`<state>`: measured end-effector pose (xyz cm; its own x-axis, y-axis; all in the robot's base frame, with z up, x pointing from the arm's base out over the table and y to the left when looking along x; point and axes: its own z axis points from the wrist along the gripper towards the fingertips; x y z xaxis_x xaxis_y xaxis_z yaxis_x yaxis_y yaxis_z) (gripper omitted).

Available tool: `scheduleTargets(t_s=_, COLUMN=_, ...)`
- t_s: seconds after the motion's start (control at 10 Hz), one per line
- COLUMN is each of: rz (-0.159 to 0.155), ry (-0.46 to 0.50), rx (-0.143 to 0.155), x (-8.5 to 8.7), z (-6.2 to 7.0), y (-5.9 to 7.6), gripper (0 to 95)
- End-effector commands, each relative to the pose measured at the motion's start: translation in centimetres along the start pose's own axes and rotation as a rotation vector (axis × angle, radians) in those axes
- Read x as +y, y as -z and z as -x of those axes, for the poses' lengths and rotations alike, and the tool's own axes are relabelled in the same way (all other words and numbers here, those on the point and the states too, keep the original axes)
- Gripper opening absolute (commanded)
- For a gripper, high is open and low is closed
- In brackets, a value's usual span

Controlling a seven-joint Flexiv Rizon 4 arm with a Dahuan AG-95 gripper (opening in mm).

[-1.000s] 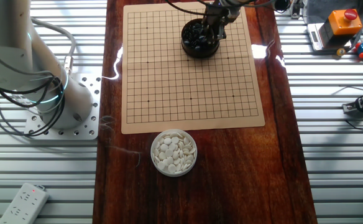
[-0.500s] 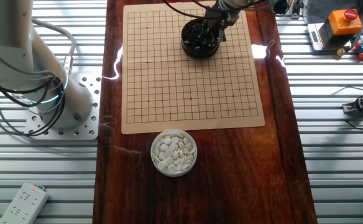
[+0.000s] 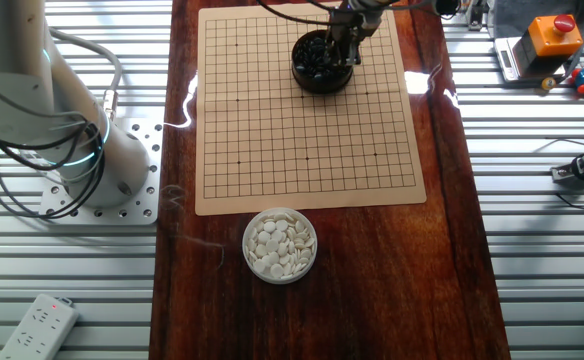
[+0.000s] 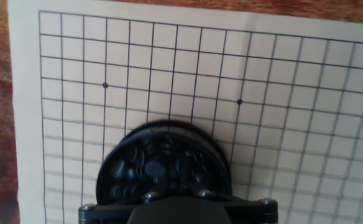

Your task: Play the first move as black on the 3-4 point in the upper right corner of the Go board

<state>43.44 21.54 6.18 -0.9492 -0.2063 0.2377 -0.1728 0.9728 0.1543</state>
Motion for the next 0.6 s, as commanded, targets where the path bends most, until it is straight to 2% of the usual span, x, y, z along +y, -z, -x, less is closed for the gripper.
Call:
scheduleTargets(t_s=0.1, rz=0.001, ry=-0.002, rx=0.006, x=-0.17, z=-0.05, y=0.31, gripper=0.0)
scheduleTargets(t_s=0.4, rz=0.006, ry=0.007, rx=0.015, x=-0.59, z=-0.39, y=1.05, gripper=0.0)
scheduleTargets(t_s=0.6, rz=0.01, ry=0.009, rx=0.033, x=-0.53, z=-0.38, y=1.3, gripper=0.0)
